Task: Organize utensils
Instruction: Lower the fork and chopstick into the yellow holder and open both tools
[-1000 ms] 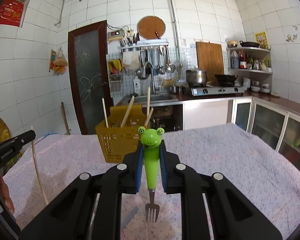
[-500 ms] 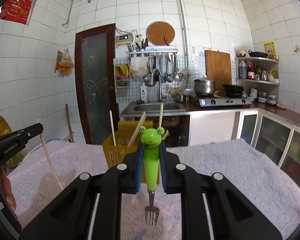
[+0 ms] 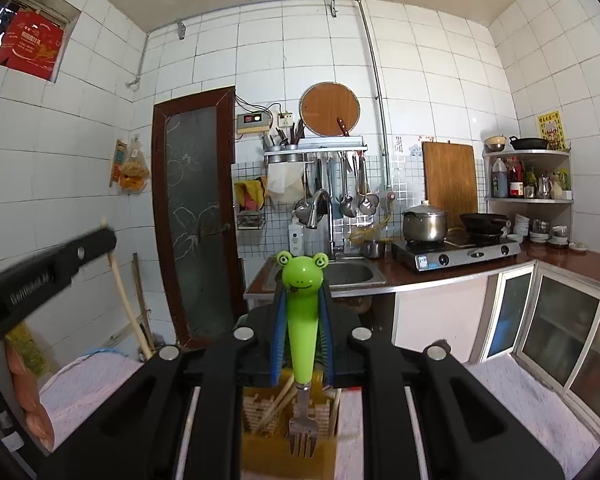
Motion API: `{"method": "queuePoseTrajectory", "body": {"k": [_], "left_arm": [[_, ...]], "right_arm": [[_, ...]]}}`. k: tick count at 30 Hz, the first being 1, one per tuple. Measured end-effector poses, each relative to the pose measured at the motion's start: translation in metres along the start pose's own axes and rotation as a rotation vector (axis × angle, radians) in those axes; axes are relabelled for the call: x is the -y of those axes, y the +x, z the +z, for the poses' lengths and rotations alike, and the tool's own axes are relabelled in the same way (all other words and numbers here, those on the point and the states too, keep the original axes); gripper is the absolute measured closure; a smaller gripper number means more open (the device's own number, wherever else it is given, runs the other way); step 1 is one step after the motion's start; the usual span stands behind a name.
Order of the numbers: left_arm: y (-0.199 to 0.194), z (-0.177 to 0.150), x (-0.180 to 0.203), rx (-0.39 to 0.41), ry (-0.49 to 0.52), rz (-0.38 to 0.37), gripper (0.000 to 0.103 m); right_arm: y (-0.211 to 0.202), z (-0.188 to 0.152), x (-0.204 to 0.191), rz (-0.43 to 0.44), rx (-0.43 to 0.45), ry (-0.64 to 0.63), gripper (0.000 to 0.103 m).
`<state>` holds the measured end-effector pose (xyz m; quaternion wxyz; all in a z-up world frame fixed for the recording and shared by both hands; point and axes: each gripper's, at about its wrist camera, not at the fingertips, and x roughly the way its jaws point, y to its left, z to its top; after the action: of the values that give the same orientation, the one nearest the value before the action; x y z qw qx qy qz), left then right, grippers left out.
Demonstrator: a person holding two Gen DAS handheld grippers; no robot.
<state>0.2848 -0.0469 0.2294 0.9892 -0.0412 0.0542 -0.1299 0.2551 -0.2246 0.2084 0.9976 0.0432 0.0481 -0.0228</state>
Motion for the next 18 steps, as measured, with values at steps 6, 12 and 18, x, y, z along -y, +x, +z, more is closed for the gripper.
{"method": "queuePoseTrajectory", "body": {"k": [6, 12, 18], "left_arm": [[0.071, -0.024, 0.013, -0.025, 0.007, 0.01, 0.099], [0.115, -0.086, 0.01, -0.127, 0.007, 0.033, 0.099], [0.117, -0.103, -0.008, -0.21, -0.037, 0.049, 0.099]], "right_arm": [[0.058, -0.02, 0.01, -0.011, -0.046, 0.03, 0.088], [0.091, -0.062, 0.021, -0.018, -0.121, 0.031, 0.088], [0.105, -0.083, 0.028, -0.012, -0.226, 0.042, 0.087]]}}
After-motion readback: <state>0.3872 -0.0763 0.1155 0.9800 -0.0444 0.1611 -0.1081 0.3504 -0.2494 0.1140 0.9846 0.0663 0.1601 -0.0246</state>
